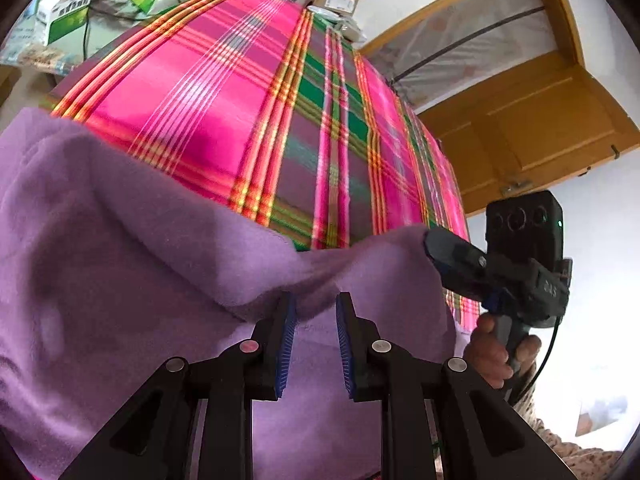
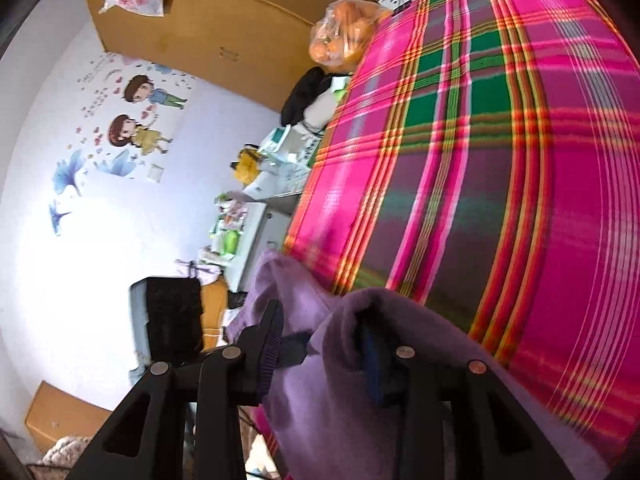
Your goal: Fold clothes
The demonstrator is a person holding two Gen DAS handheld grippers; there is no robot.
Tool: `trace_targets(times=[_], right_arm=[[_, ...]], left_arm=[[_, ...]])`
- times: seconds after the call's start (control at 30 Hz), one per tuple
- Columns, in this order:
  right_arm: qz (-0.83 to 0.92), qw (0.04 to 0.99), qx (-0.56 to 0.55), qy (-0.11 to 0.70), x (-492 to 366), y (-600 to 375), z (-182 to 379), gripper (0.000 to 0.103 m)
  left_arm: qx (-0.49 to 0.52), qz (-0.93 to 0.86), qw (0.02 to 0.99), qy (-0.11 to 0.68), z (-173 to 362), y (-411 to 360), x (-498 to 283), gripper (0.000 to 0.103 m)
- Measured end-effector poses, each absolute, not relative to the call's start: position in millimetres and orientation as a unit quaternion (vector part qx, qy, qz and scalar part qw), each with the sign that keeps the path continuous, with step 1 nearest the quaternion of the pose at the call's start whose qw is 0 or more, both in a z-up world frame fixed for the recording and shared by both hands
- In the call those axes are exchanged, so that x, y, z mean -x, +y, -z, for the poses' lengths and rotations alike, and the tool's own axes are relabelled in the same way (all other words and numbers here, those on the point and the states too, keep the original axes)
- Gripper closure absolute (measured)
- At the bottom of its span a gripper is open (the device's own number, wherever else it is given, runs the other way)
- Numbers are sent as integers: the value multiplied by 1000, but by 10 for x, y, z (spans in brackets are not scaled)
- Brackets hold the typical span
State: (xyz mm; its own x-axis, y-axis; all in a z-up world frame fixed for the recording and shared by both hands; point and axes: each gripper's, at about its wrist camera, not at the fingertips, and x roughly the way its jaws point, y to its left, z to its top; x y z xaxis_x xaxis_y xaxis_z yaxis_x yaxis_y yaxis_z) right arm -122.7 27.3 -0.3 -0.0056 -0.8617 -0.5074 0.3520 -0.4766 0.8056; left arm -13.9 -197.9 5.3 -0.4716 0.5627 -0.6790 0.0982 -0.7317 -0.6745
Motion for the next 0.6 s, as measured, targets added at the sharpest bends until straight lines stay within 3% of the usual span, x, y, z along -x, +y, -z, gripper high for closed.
trace_targets(times=[0.3, 0.6], right_arm=[[682, 420, -575, -167, 1445, 169, 210, 66], [665, 426, -582, -193, 1532, 285, 270, 66]], left_arm=[[493, -795, 142, -323, -54, -1854, 310, 82], [493, -808, 131, -295, -38, -1748, 552, 82]])
